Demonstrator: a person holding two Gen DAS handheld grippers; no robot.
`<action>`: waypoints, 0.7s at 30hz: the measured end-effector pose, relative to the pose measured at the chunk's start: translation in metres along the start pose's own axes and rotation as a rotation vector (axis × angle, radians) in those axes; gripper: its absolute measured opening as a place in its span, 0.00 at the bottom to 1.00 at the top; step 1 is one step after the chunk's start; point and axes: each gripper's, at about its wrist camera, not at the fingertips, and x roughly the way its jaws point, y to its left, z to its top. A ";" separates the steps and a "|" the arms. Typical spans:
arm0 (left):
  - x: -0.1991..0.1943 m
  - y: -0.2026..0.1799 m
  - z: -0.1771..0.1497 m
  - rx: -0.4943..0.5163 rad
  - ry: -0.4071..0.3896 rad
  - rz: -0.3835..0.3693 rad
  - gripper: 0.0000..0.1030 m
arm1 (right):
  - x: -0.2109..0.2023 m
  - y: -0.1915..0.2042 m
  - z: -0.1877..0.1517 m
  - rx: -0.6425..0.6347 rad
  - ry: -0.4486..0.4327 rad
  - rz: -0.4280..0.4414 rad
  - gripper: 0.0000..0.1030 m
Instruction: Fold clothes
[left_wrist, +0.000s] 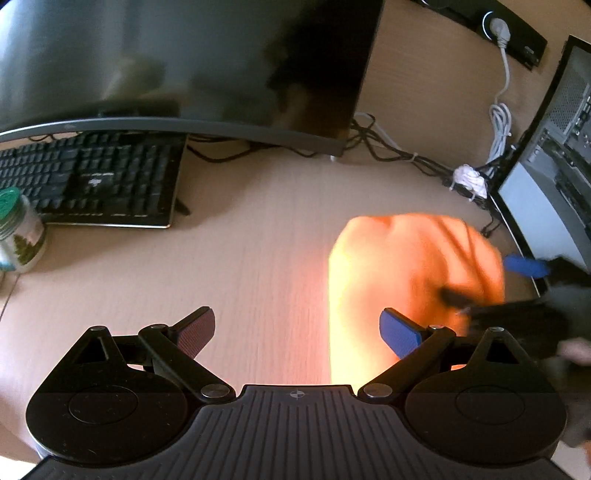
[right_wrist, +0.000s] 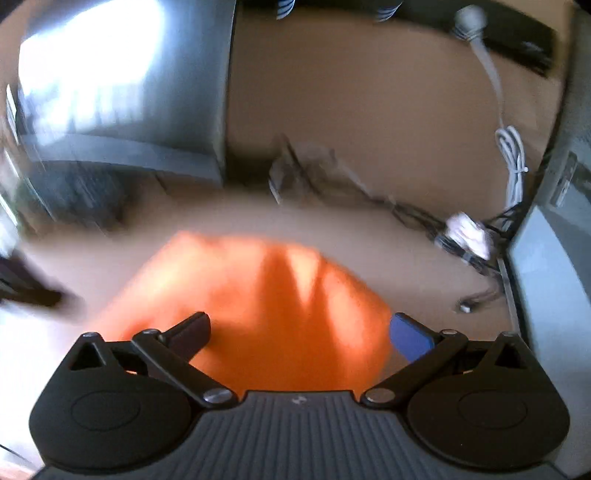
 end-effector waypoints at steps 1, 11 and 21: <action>-0.002 0.000 -0.002 0.004 0.000 -0.001 0.96 | 0.016 0.008 -0.002 -0.045 0.040 -0.046 1.00; 0.007 -0.029 -0.015 0.097 0.043 -0.117 0.96 | 0.002 -0.008 -0.009 0.087 -0.047 0.052 1.00; 0.043 -0.093 -0.016 0.269 0.156 -0.448 0.97 | -0.022 -0.058 0.000 0.254 -0.110 0.011 1.00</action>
